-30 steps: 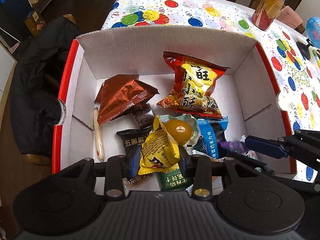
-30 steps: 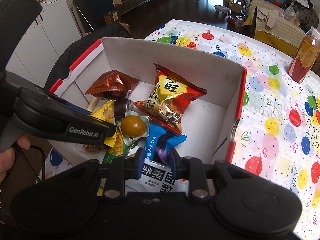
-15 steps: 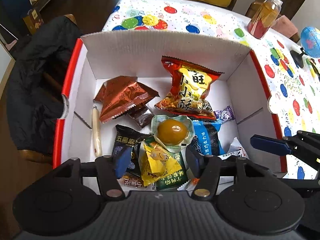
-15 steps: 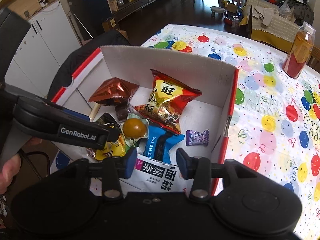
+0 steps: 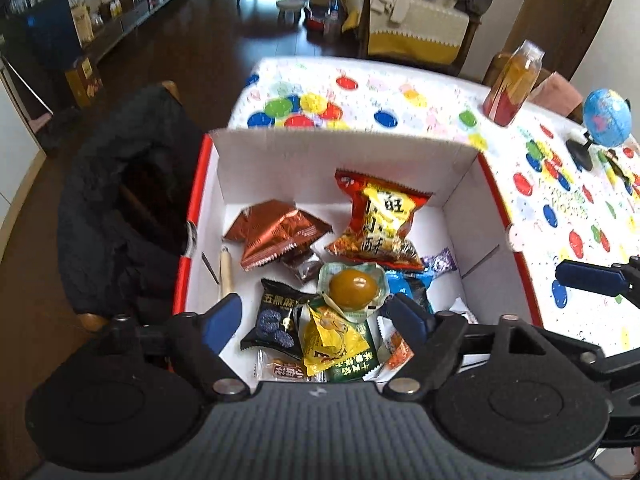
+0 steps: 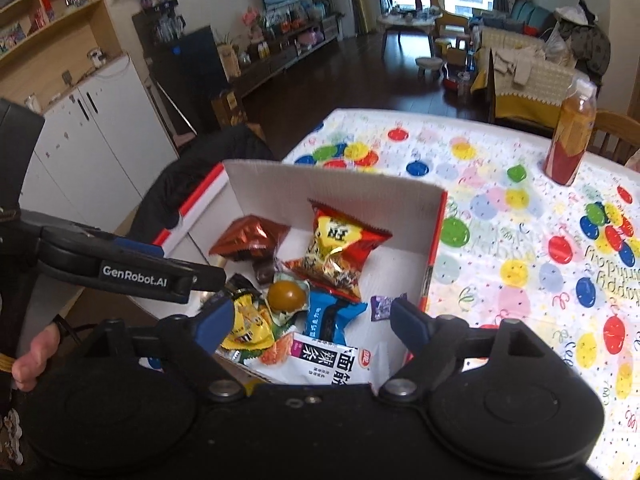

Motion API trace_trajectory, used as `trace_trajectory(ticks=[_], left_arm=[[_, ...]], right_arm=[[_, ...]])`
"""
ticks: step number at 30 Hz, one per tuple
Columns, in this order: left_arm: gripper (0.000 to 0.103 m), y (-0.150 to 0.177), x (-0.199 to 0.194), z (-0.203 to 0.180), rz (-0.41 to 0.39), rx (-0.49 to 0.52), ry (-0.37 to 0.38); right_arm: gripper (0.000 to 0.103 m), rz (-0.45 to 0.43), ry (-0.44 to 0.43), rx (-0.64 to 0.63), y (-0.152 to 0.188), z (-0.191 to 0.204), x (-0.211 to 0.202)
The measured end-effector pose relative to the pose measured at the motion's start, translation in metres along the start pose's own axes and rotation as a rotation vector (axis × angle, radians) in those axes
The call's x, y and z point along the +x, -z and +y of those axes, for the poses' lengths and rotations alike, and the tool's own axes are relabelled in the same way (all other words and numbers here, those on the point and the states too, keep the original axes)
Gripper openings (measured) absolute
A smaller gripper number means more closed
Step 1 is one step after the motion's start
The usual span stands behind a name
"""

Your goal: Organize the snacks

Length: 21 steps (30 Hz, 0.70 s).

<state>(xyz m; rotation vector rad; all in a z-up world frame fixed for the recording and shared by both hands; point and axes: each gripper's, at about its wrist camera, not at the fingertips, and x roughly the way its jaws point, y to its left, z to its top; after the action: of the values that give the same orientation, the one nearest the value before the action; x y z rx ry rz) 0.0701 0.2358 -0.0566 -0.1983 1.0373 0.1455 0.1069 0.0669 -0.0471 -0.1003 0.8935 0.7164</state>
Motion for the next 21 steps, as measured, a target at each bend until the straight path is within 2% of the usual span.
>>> trace_trajectory(ticks=[6, 12, 13, 15, 21], left_arm=[[0.088, 0.007, -0.024, -0.003, -0.065, 0.021, -0.001], [0.088, 0.015, -0.052, -0.007, -0.126, 0.032, 0.021], [0.090, 0.017, -0.056, -0.007, -0.135, 0.029, 0.023], [0.100, 0.021, -0.064, -0.008, -0.159, 0.029, 0.022], [0.102, 0.031, -0.083, -0.008, -0.197, 0.020, 0.034]], right_arm=[[0.102, -0.073, -0.013, 0.041, 0.003, -0.002, -0.025], [0.103, -0.164, -0.019, 0.072, 0.013, -0.001, -0.046], [0.103, -0.181, -0.021, 0.073, 0.015, 0.000, -0.050], [0.103, -0.220, -0.016, 0.080, 0.019, 0.002, -0.055], [0.103, -0.263, -0.006, 0.124, 0.028, 0.001, -0.066]])
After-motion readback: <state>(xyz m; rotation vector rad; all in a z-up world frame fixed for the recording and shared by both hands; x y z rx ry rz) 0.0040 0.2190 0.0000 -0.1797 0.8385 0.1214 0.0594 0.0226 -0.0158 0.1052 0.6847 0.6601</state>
